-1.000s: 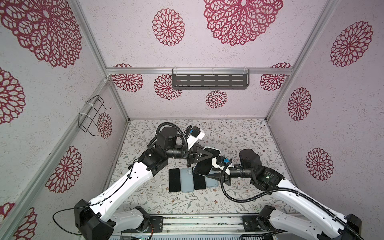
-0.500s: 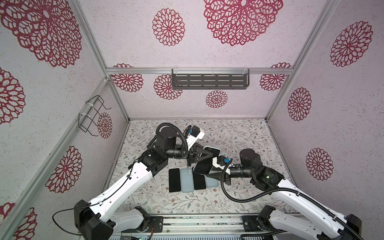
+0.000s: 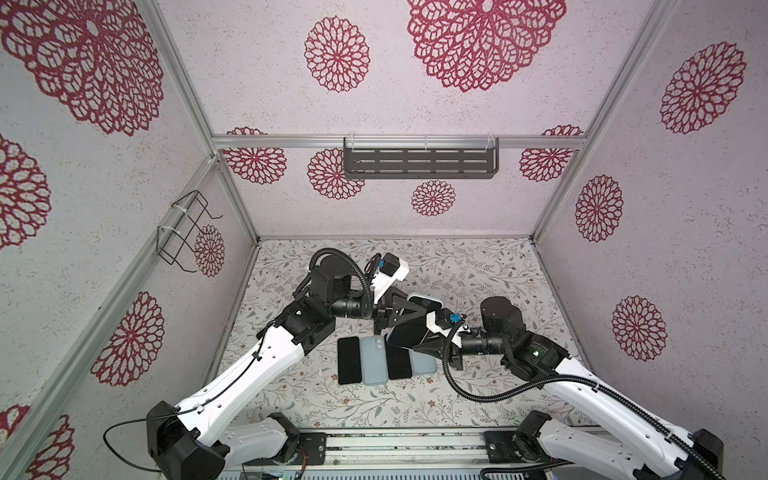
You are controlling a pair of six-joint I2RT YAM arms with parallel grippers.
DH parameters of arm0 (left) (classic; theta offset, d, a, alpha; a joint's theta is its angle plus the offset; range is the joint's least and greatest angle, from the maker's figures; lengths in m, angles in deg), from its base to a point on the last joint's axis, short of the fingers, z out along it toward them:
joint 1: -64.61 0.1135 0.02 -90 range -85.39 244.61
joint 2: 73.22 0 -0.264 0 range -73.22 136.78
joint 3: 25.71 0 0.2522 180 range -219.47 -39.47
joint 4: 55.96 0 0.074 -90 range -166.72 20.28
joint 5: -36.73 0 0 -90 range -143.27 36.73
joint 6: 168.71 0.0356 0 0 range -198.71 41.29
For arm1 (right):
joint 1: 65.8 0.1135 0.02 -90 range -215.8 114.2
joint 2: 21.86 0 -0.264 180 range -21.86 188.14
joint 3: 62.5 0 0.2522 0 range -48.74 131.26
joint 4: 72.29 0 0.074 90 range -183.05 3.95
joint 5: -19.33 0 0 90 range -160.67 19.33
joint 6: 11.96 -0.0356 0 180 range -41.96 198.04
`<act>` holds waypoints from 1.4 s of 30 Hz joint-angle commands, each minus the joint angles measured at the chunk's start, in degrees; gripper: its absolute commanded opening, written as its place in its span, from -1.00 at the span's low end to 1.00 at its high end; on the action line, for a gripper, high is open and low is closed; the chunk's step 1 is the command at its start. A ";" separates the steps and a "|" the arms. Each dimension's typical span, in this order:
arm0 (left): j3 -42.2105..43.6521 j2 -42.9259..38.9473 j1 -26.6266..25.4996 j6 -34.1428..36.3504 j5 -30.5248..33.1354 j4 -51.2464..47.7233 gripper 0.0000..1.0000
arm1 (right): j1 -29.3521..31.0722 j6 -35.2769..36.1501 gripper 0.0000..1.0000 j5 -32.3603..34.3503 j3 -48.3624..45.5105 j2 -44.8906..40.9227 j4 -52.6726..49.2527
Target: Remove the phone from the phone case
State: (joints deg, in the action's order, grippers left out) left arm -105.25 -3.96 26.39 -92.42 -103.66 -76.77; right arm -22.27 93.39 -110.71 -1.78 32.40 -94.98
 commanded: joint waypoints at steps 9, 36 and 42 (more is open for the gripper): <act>0.38 0.69 0.75 -7.12 3.93 7.95 -1.00 | 0.54 5.22 -0.85 -3.56 -1.18 -1.00 4.28; -3.04 14.30 1.13 -22.96 3.81 14.15 -1.00 | 0.58 16.58 -1.00 12.22 -5.94 0.76 32.19; -3.53 16.30 1.02 -24.99 2.03 16.01 -1.00 | 0.59 16.55 -1.00 16.56 -9.38 -1.45 36.79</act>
State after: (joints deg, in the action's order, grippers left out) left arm -107.41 9.26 29.06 -105.06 -110.61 -58.91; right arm -23.87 96.08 -101.79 -12.01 32.40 -73.41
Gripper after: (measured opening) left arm 0.123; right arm 0.163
